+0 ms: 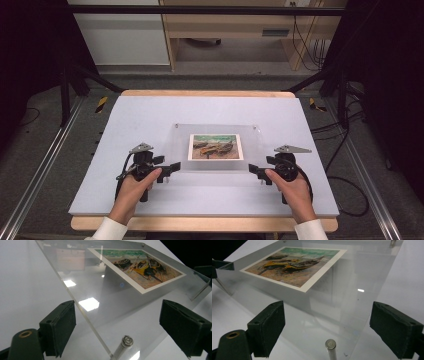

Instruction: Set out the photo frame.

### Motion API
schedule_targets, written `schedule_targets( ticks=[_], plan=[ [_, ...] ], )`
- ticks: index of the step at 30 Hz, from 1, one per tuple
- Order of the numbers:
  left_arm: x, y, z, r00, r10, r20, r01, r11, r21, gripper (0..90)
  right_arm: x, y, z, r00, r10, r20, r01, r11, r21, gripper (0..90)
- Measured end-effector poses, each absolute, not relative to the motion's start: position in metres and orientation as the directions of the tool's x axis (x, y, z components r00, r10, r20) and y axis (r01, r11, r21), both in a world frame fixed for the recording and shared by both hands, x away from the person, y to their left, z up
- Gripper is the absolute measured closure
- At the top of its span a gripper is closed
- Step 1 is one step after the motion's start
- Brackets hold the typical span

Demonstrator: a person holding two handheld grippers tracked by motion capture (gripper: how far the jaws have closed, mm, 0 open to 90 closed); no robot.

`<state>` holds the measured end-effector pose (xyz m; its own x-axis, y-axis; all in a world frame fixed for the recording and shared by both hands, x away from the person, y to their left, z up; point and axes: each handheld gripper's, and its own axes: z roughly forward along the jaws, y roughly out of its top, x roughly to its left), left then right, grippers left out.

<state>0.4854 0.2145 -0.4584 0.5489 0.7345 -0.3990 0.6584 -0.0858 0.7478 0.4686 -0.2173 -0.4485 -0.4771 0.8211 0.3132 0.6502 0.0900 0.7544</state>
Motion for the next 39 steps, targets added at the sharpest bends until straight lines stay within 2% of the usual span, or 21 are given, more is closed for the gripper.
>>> schedule_targets(
  ticks=[5, 19, 31, 35, 39],
  plan=[
    [0.486, 0.214, -0.463, 0.554, 0.694, -0.459, 0.684, -0.065, 0.727, 13.4, 0.469, -0.22, -0.451, -0.462, 0.81, 0.362, 0.679, 0.059, 0.732, 12.8],
    [0.488, 0.214, -0.464, 0.563, 0.687, -0.46, 0.678, -0.065, 0.732, 13.2, 0.471, -0.225, -0.455, -0.455, 0.761, 0.462, 0.728, 0.019, 0.685, 13.8],
    [0.49, 0.216, -0.46, 0.555, 0.692, -0.462, 0.694, -0.079, 0.716, 17.8, 0.473, -0.224, -0.452, -0.444, 0.78, 0.442, 0.73, 0.028, 0.683, 17.3],
    [0.49, 0.215, -0.455, 0.558, 0.71, -0.43, 0.681, -0.097, 0.725, 18.3, 0.473, -0.222, -0.449, -0.452, 0.788, 0.417, 0.715, 0.041, 0.698, 18.2],
    [0.495, 0.218, -0.447, 0.553, 0.742, -0.38, 0.642, -0.089, 0.762, 24.8, 0.476, -0.218, -0.445, -0.465, 0.798, 0.383, 0.697, 0.063, 0.715, 21.6]
  ],
)
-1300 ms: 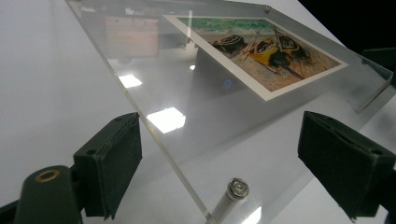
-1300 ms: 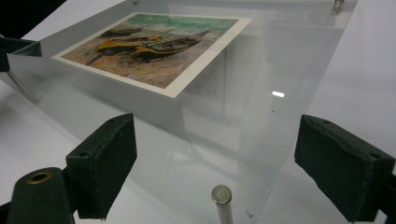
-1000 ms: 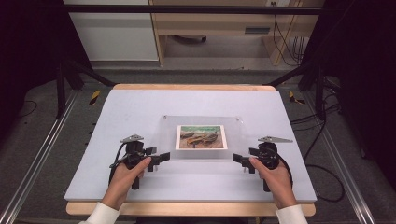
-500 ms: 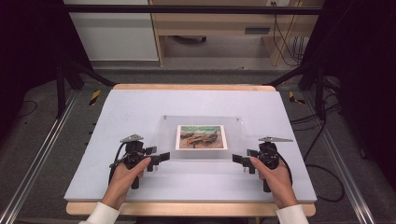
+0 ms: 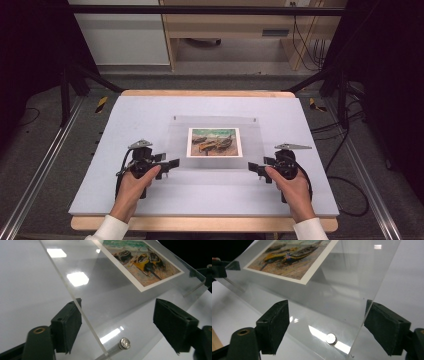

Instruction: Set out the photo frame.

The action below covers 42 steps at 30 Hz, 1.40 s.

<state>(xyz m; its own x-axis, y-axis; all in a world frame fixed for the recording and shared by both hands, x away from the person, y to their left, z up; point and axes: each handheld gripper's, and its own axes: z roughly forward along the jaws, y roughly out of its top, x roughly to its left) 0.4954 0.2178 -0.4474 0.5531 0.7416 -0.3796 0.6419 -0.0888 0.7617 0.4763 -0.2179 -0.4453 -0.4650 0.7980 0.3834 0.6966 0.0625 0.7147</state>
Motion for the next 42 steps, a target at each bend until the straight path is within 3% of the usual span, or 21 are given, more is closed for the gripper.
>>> schedule_targets(
  ticks=[18, 24, 42],
  plan=[
    [0.545, 0.218, -0.443, 0.535, 0.788, -0.305, 0.562, -0.063, 0.825, 30.9, 0.534, -0.205, -0.435, -0.489, 0.832, 0.262, 0.625, 0.125, 0.771, 23.1],
    [0.546, 0.218, -0.442, 0.528, 0.803, -0.275, 0.528, -0.057, 0.847, 32.8, 0.536, -0.201, -0.438, -0.491, 0.839, 0.233, 0.617, 0.146, 0.774, 23.1],
    [0.54, 0.223, -0.453, 0.526, 0.796, -0.3, 0.547, -0.047, 0.836, 33.9, 0.53, -0.199, -0.443, -0.5, 0.839, 0.214, 0.595, 0.153, 0.789, 24.6]
  ],
)
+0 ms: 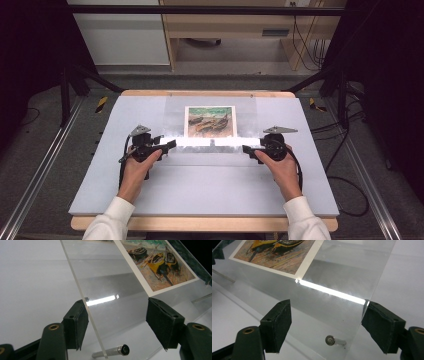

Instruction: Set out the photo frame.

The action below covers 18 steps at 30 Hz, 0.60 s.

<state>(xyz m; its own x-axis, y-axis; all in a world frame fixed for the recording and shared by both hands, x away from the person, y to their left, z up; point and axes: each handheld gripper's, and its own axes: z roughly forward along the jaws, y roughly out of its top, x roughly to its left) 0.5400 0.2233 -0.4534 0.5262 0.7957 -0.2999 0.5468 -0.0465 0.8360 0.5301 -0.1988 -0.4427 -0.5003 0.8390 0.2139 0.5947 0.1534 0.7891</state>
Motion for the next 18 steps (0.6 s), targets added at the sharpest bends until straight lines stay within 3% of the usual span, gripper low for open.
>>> schedule_targets(
  ticks=[18],
  plan=[
    [0.528, 0.226, -0.453, 0.531, 0.797, -0.287, 0.544, -0.06, 0.837, 38.7, 0.518, -0.199, -0.442, -0.504, 0.845, 0.18, 0.582, 0.178, 0.794, 29.6]
  ],
)
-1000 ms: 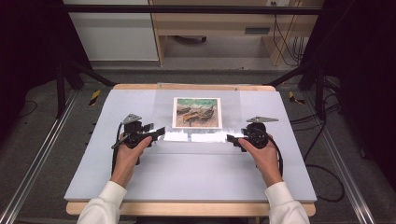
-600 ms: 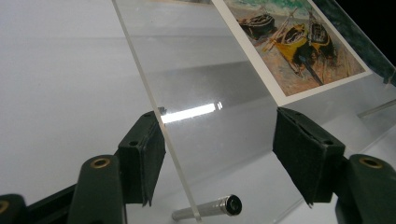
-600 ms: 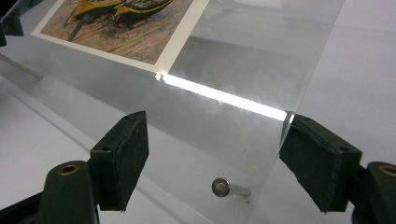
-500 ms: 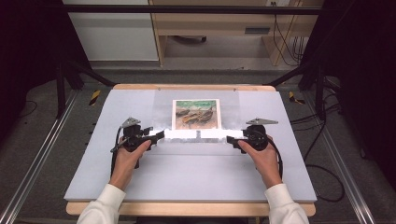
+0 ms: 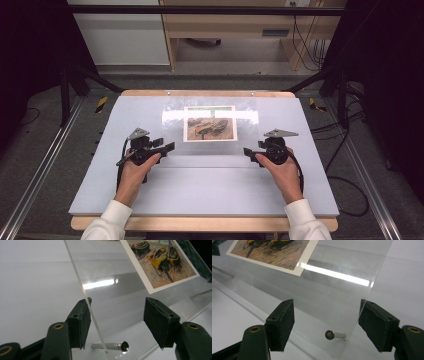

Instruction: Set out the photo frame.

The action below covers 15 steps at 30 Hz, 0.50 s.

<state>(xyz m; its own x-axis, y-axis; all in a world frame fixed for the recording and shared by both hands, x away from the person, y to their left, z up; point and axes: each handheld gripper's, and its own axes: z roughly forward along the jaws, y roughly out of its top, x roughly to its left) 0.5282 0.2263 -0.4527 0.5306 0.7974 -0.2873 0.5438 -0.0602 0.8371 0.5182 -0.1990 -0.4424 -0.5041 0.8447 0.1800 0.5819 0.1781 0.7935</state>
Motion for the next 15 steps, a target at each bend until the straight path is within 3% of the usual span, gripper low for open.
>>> schedule_targets(
  ticks=[15],
  plan=[
    [0.5226, 0.2282, -0.4509, 0.537, 0.796, -0.28, 0.55, -0.079, 0.831, 42.2, 0.5115, -0.2015, -0.4427, -0.507, 0.846, 0.166, 0.572, 0.186, 0.799, 35.3]
  ],
)
